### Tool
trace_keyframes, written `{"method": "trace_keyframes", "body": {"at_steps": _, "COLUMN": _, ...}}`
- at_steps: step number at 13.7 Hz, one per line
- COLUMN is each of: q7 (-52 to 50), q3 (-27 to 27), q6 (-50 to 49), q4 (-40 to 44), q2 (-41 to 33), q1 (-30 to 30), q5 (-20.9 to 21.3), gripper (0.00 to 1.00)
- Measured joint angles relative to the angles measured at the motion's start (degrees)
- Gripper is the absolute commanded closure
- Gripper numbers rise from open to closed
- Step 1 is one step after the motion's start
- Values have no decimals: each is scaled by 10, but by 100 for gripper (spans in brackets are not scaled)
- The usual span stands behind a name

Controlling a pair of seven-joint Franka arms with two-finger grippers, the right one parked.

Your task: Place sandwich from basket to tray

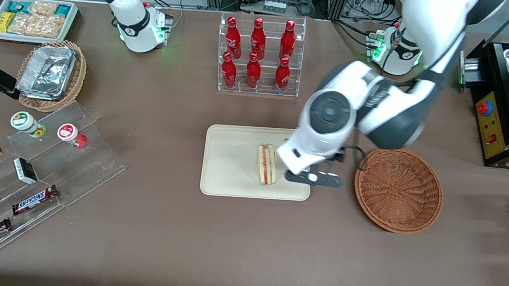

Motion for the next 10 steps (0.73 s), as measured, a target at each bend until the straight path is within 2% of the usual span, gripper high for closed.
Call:
{"method": "trace_keyframes", "body": {"at_steps": 6, "q7": 94, "q3": 0, "q6": -17, "q4": -46, "q2": -52, "q1": 115, "q5": -2, "gripper": 0}}
{"method": "trace_keyframes", "body": {"at_steps": 10, "q7": 128, "q3": 0, "q6": -17, "q4": -74, "q2": -75, "q1": 162, "q5": -3, "gripper": 0}}
